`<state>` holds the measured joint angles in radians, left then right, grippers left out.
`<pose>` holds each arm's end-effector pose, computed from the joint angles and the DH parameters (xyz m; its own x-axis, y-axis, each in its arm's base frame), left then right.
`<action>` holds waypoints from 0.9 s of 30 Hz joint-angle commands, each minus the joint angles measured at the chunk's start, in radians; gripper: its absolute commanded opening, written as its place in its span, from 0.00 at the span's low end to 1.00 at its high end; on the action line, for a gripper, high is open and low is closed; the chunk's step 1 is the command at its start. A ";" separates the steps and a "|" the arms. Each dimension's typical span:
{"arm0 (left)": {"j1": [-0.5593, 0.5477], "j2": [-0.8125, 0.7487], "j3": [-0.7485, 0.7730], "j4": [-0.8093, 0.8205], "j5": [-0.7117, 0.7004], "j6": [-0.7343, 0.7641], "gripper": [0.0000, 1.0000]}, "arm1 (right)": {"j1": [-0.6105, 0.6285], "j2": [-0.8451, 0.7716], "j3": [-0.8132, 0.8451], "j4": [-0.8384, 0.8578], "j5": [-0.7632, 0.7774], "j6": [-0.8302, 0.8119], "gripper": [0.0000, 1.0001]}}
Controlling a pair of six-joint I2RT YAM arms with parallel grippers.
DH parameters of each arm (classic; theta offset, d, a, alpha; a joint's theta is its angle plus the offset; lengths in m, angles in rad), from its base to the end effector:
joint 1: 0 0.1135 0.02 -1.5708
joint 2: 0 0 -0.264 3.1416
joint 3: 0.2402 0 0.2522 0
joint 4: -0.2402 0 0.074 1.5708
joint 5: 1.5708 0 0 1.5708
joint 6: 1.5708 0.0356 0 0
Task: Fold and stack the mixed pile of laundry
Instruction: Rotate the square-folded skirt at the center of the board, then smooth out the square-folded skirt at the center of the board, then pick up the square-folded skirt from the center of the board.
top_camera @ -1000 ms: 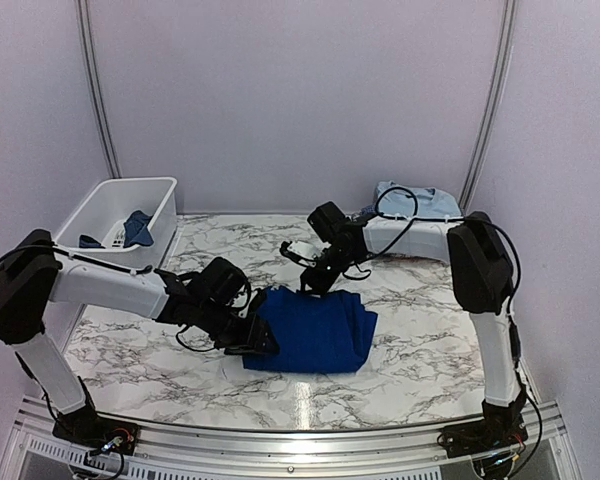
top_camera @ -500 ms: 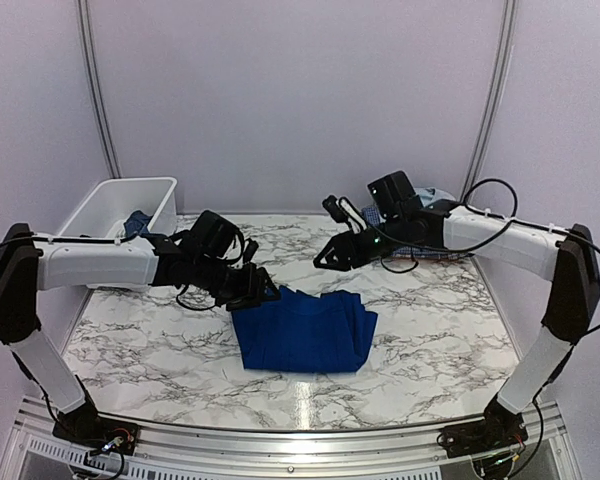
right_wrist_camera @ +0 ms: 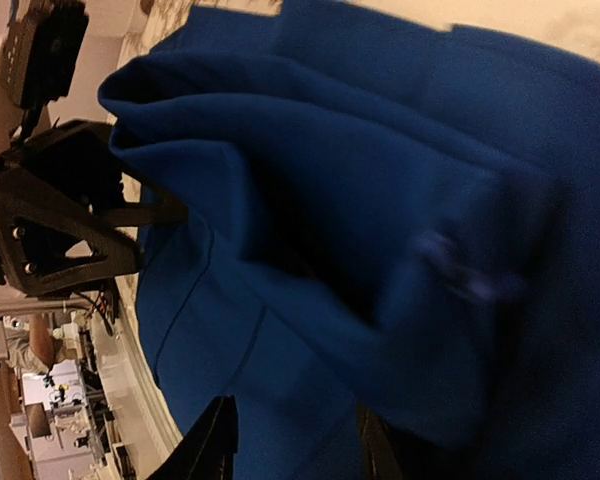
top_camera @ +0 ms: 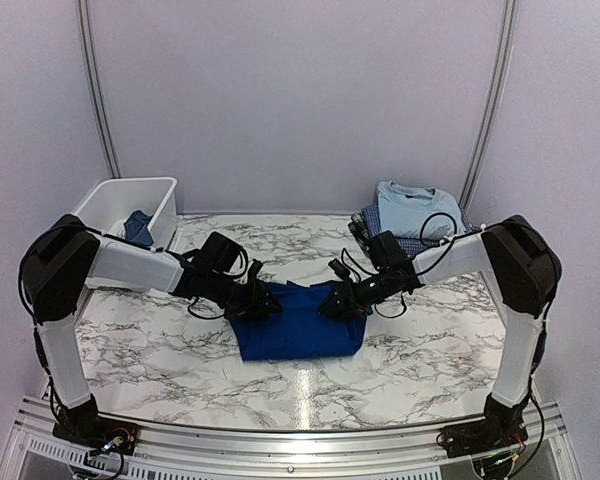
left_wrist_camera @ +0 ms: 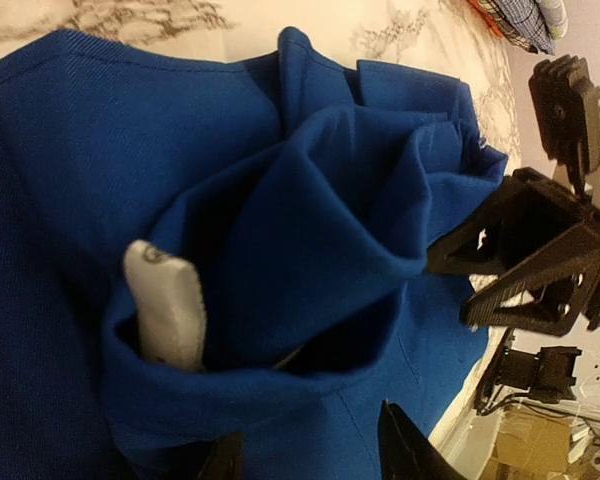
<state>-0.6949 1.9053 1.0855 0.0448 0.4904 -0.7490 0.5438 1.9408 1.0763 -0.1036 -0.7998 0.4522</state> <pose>0.2911 -0.2645 0.1510 -0.9542 0.0135 -0.2988 0.2370 0.6435 -0.7278 0.3086 0.2164 0.1308 -0.9437 -0.2147 -0.2517 -0.3292 0.5334 0.7791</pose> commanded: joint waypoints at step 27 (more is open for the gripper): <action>-0.440 0.133 0.353 -0.280 -0.645 1.034 0.70 | -0.109 -0.466 -0.441 0.081 0.062 0.277 0.68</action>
<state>-1.1385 1.9923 1.4048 -0.1974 -0.0917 0.1871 0.4488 1.5040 0.6800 -0.1787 -0.7033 0.6334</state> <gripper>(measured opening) 0.703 0.645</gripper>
